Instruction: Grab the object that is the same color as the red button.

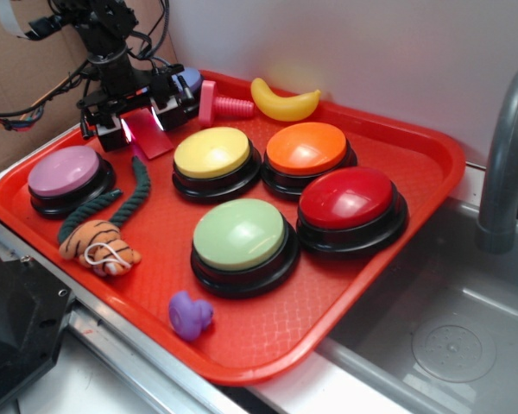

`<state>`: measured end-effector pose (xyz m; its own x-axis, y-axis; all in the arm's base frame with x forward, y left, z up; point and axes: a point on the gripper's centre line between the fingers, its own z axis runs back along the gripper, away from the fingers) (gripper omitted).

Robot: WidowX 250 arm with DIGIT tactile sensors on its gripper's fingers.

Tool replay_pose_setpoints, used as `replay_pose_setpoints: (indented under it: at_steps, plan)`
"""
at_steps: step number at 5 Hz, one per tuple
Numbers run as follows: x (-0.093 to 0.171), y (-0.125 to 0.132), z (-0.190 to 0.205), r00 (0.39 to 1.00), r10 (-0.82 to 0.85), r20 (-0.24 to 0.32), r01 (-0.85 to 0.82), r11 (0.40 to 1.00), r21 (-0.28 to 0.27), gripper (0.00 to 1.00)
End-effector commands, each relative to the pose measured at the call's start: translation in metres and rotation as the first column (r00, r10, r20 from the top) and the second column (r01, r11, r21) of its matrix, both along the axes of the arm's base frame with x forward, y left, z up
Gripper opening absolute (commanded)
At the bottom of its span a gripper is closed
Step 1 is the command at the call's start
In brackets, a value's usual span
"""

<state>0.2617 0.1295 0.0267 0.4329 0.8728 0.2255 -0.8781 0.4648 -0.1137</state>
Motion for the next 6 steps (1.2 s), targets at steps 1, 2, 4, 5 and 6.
replay_pose_setpoints:
  at_steps: [1,2,4,5,6]
  plan:
    - [-0.005,0.0,0.076,0.969,-0.248,-0.016,0.248,0.966,0.068,0.0]
    - [-0.01,-0.02,0.102,0.888,-0.453,-0.083,0.457,0.889,0.031,0.0]
    - [-0.032,-0.048,0.12,0.714,-0.688,-0.126,0.684,0.725,-0.081,0.0]
    - [-0.037,-0.057,0.118,0.688,-0.71,-0.147,0.706,0.703,-0.089,0.0]
    - [-0.039,-0.055,0.115,0.691,-0.709,-0.14,0.698,0.705,-0.124,0.0]
